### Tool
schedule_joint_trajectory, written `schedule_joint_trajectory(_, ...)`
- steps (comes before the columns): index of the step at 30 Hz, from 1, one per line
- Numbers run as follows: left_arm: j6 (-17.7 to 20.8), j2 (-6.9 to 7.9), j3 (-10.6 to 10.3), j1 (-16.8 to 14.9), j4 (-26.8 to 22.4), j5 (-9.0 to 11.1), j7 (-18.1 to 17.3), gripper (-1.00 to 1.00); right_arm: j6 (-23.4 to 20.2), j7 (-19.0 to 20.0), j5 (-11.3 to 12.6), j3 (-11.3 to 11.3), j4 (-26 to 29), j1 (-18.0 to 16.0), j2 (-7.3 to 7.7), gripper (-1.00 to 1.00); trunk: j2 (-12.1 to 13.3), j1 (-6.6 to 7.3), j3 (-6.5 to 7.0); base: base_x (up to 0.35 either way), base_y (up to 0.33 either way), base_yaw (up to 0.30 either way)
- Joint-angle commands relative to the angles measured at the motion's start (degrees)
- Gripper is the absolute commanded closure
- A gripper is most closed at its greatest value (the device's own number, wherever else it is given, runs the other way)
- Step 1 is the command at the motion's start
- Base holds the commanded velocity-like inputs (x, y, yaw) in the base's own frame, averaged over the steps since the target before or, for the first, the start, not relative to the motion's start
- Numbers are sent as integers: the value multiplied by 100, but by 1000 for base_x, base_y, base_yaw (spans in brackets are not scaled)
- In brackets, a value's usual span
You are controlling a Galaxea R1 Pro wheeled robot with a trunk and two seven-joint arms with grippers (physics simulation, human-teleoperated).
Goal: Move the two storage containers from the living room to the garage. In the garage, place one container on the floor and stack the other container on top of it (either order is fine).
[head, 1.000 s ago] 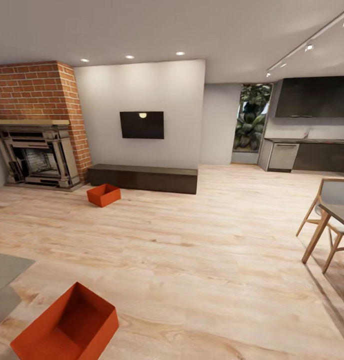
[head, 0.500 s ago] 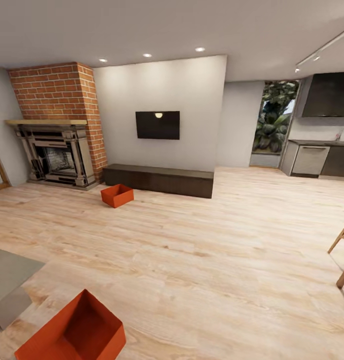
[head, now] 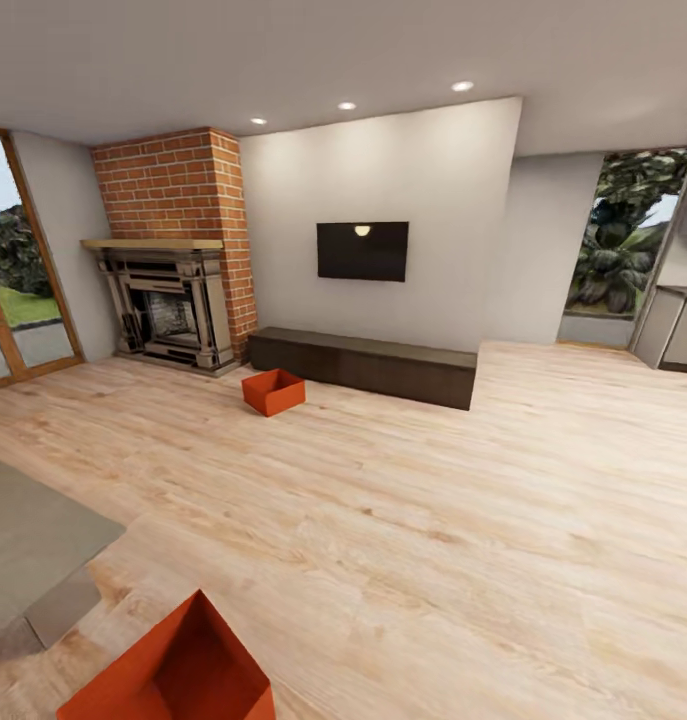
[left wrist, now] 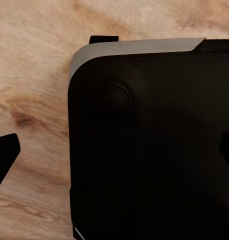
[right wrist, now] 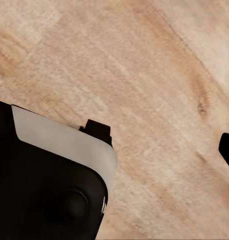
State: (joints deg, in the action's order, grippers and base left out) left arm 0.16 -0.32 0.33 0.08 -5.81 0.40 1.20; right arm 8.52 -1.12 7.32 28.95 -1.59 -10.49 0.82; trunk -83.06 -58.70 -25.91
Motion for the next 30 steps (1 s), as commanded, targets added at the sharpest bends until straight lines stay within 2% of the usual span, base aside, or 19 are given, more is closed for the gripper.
schedule_joint_trajectory(1, 2, -1, 2, 1, -8, 4, 12, -100, 35, -2, 59, 50, -17, -6, -3, -100, -2, -3, -5, 323, 0, 270)
schedule_joint_trajectory(9, 2, 1, 2, 1, -8, 3, 15, -100, 35, -2, 59, 50, -17, -7, -3, -100, -2, -3, -5, 246, 0, 267)
schedule_joint_trajectory(18, 2, 5, 2, 1, -8, 3, 21, -100, 46, -2, 59, 48, -17, -6, -3, -100, -2, -3, -5, 13, 0, 53)
schedule_joint_trajectory(30, 2, 5, 2, 1, -8, 3, 19, -100, 53, -2, 59, 47, -17, -6, -3, -100, -2, -3, -5, 0, 0, 252)
